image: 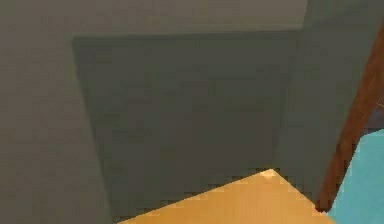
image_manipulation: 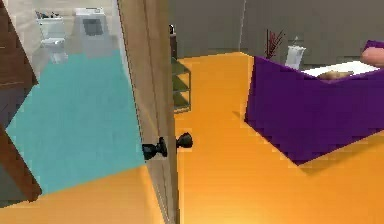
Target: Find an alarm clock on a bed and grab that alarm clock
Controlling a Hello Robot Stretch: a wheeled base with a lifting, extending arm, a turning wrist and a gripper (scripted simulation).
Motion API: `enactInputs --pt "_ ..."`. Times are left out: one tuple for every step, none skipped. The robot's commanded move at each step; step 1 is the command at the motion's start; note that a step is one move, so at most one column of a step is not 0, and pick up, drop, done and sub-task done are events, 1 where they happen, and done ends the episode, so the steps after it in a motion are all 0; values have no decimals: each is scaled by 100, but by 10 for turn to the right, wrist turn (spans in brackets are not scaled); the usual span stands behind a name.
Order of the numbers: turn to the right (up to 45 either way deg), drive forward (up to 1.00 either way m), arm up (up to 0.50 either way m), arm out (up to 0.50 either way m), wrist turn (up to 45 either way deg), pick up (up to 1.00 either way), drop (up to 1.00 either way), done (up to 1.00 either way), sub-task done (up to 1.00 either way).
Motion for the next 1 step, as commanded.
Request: enactInputs --pt "-180 0 0 0 0 0 0 0 0"
